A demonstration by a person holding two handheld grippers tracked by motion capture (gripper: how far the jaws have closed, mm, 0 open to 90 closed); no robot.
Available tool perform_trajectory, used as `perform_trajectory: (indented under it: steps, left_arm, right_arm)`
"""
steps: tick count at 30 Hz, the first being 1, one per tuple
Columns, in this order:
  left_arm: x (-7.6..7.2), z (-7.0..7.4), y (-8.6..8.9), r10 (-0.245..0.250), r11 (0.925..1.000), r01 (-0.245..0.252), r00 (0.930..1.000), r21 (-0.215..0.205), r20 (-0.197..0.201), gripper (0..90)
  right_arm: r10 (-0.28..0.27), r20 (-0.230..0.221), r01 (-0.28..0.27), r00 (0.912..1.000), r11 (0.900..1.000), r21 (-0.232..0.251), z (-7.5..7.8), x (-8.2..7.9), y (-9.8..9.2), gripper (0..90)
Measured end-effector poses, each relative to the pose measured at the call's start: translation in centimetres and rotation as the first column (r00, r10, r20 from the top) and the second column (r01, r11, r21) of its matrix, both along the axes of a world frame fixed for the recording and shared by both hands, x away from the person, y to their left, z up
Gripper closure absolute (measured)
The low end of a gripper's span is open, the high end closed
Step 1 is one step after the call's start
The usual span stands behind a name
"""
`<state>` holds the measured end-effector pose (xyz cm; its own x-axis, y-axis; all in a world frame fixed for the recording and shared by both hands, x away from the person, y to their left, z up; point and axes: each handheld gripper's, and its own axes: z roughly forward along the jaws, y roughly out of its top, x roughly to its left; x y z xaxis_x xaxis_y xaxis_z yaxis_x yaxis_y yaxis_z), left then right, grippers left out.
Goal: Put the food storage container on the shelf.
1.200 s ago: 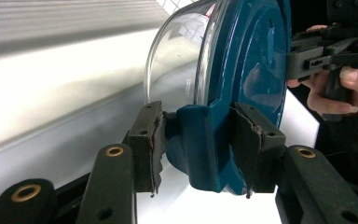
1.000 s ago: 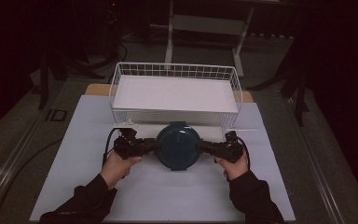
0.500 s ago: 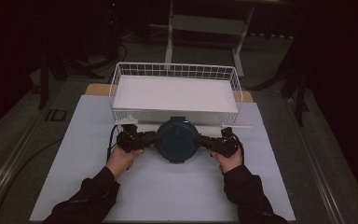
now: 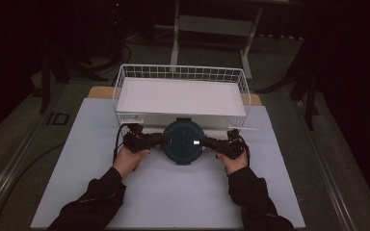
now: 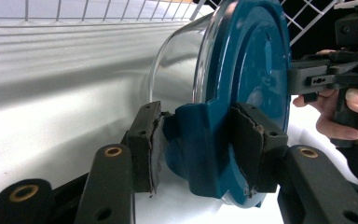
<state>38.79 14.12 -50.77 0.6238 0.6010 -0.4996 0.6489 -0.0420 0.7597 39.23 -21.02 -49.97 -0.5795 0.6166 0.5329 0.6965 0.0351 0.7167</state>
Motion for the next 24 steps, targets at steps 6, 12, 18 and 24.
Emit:
perform_trajectory:
  steps: [6, 12, 18, 24]
  left_arm:
    - [0.6, -0.4, -0.4, 0.013, 0.9998, -0.014, 0.9985, 0.014, 0.054, 52.4]
    - [0.5, -0.3, -0.6, 0.043, 0.9985, -0.046, 0.9943, 0.029, 0.098, 52.4]
    - [0.6, -0.3, -0.9, 0.092, 0.9940, -0.099, 0.9873, 0.047, 0.130, 44.2]
    - [0.7, -0.3, -0.9, 0.144, 0.9866, -0.152, 0.9806, 0.057, 0.133, 40.8]
  right_arm:
    - [-0.063, 0.055, 0.067, 0.9965, 0.996, -0.060, 0.3, 0.2, 0.3, 57.6]
    - [-0.110, 0.056, 0.112, 0.9923, 0.993, -0.033, -0.1, 0.5, 0.3, 49.6]
    - [-0.130, 0.066, 0.133, 0.9893, 0.990, -0.052, 0.1, 0.5, 0.6, 47.9]
    - [-0.143, 0.105, 0.151, 0.9841, 0.986, -0.069, 0.1, 1.2, 0.8, 46.2]
